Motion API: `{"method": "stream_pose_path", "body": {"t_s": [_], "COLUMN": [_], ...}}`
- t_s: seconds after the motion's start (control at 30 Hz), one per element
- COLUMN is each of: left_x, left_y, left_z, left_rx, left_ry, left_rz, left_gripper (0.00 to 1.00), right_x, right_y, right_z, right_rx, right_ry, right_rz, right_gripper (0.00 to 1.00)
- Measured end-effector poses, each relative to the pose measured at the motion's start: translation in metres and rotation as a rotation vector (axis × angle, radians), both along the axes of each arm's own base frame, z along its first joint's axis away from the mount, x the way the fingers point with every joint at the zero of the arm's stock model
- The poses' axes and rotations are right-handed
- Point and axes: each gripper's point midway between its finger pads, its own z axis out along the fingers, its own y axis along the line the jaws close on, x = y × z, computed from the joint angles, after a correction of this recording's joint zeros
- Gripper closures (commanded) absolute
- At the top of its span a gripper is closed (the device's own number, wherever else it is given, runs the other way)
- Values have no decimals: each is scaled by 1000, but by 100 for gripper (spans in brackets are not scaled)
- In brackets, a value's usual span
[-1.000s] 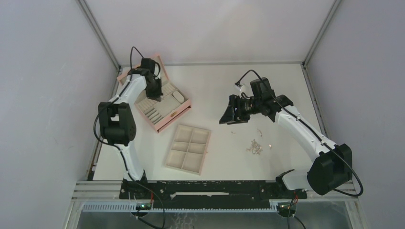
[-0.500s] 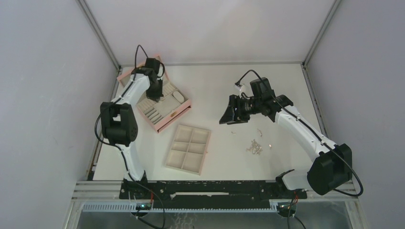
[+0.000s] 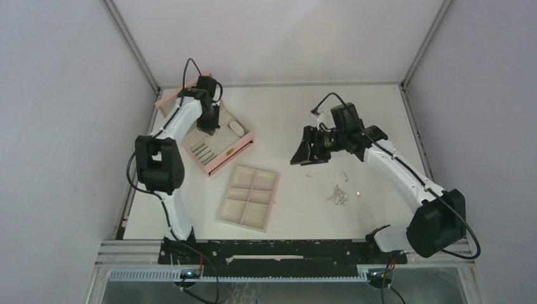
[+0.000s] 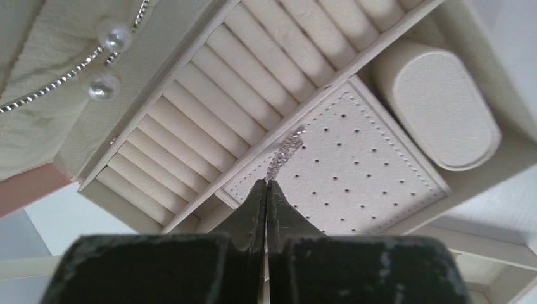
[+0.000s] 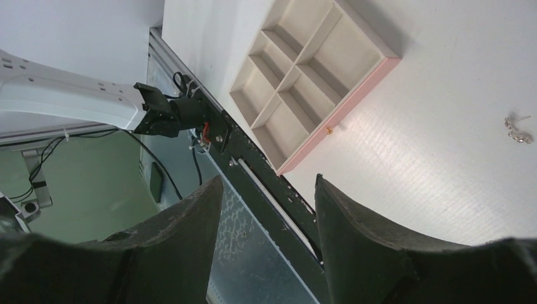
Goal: Organize the mixed jewelry
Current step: Pick up the jewelry from the jewelry box.
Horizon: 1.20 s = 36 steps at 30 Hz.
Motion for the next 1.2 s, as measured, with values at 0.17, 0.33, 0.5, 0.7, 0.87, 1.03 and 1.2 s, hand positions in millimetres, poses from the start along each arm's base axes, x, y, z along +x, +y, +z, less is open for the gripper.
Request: {"method": "stream_pose_path", "body": {"t_s": [0.17,0.33,0.5,0.7,0.87,1.03,1.2], "left_x": [5,-1,-21,-67,-99,-128,-153], "left_y": [-13,-46,-91,-152,-177,-189,-192], "left_z": [17,55,110,153,169,190,214], "left_rx": [-68,-235,-363,-524,-601,-679,-746], "left_ry": [-28,-88,-187,-230,-246,-289,-341], "left_rz": [-48,-185,-407,-733,-932,-1075,-1173], "left_gripper": [100,100,100,100,100,100,100], "right_x": [5,17,27,36,42,32,20], "right_y": [3,9,15,17,25,47,67], "right_z": [3,16,40,79,97,97,101], "right_rx": [15,54,116,237,354,449,516], "right_ry": [-22,-96,-222,-370,-419,-419,-440], "right_rz": [-6,-20,-17,20,103,247,354], "right_gripper": [36,36,38,38,35,32,32]}}
